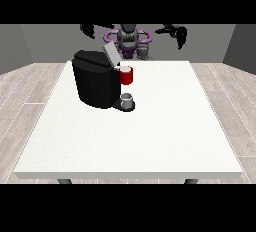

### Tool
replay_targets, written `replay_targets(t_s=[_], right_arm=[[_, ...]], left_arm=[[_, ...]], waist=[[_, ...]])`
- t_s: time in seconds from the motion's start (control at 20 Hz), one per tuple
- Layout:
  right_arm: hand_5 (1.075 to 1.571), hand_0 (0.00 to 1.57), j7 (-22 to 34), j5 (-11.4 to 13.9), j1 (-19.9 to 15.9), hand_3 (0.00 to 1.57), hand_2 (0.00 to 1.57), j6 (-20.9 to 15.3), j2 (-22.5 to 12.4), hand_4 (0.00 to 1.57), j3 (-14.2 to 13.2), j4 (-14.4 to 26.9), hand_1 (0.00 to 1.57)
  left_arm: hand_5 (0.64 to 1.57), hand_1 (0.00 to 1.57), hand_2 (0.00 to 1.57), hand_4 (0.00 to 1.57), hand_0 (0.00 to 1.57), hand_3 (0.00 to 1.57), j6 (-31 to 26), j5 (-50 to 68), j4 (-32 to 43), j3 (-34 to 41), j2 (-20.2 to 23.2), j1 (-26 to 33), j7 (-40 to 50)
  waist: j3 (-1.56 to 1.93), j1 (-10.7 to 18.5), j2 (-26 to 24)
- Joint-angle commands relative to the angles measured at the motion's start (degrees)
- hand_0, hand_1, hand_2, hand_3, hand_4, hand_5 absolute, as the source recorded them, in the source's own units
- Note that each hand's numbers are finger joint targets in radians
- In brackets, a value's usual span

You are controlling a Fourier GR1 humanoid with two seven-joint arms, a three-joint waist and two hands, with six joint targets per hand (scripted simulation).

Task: Insert the coffee pod into the coffee machine and close the lid

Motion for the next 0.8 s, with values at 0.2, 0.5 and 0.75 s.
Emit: replay_targets(t_s=[0.2,0.5,0.75], right_arm=[[1.571,0.00,-1.4,-0.9,-5.7,0.00,0.00,-0.9,-0.7,0.00,-4.6,8.5,0.00],[1.571,0.00,-3.0,-1.3,-11.5,0.00,0.00,2.4,-1.2,0.00,-4.1,12.4,0.00],[1.571,0.00,-4.4,1.3,-12.9,0.00,0.00,2.3,-0.2,0.00,-1.9,13.5,0.00]], left_arm=[[1.571,0.00,0.00,0.00,0.00,0.00,-1.3,4.6,-10.8,-3.3,-0.3,6.6,2.2],[1.571,0.00,0.00,0.00,0.00,0.00,1.9,7.1,-17.0,-3.7,1.8,7.3,5.9],[1.571,0.00,0.00,0.00,0.00,0.00,1.9,8.3,-16.6,-2.2,4.8,7.9,5.1]], waist=[[0.00,3.7,4.7],[-0.01,-0.4,8.7],[-0.02,-2.2,11.2]])
